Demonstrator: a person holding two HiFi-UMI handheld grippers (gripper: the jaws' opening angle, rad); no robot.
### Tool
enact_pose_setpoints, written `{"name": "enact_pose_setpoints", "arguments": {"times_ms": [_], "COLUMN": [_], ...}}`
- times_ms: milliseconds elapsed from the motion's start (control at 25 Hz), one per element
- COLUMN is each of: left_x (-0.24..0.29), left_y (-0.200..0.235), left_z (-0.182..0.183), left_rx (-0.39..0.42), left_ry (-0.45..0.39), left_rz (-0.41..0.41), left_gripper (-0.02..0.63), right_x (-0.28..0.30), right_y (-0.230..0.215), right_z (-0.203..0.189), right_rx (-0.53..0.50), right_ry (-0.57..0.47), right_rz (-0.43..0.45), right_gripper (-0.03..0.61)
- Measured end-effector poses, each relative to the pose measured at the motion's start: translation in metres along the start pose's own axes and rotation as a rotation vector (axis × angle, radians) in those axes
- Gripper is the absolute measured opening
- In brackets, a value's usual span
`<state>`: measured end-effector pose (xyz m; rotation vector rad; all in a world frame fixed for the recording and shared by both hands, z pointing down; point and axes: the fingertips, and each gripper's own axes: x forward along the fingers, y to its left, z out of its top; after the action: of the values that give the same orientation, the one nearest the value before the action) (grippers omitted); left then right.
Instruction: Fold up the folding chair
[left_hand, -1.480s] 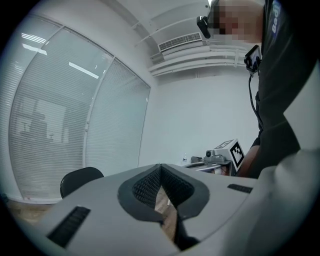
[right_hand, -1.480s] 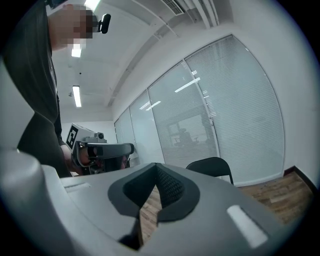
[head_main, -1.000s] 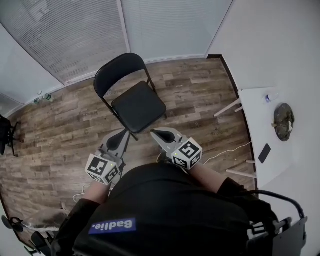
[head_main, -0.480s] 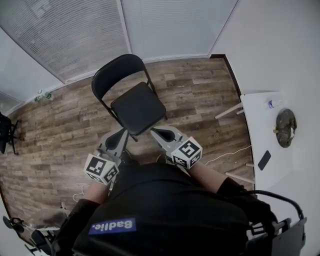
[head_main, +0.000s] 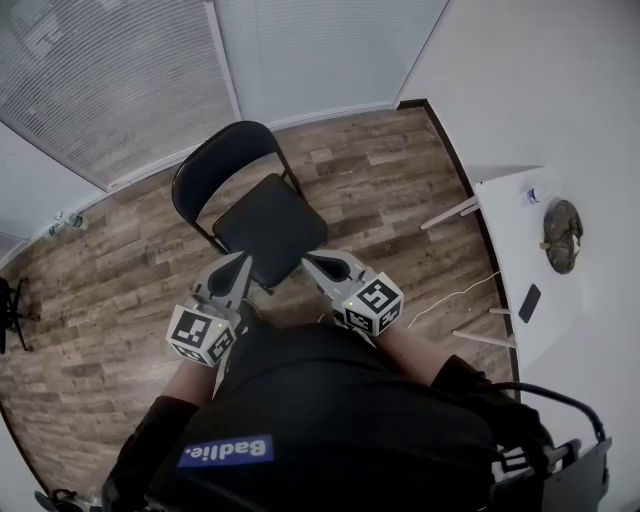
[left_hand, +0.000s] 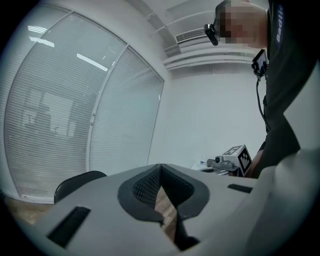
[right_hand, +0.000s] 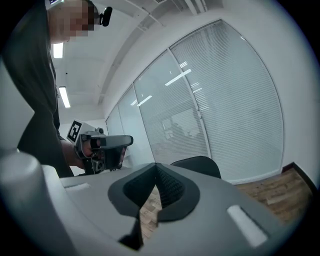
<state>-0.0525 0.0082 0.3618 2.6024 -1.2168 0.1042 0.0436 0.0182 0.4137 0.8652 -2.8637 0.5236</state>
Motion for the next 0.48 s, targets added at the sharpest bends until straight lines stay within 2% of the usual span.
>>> {"name": "enact_pose_setpoints", "arguments": {"times_ms": [480], "left_x": [0.004], "left_y": [0.126], "left_z": [0.007], "left_rx": [-0.012], "left_ry": [0.053], "left_rz": [-0.107], "left_gripper": [0.005], "right_x": [0.102], "right_y": [-0.014], "right_z": [0.006], "right_rx": [0.054], "right_ry": [0.014], "right_rz": [-0.196], "right_gripper": [0.002]}}
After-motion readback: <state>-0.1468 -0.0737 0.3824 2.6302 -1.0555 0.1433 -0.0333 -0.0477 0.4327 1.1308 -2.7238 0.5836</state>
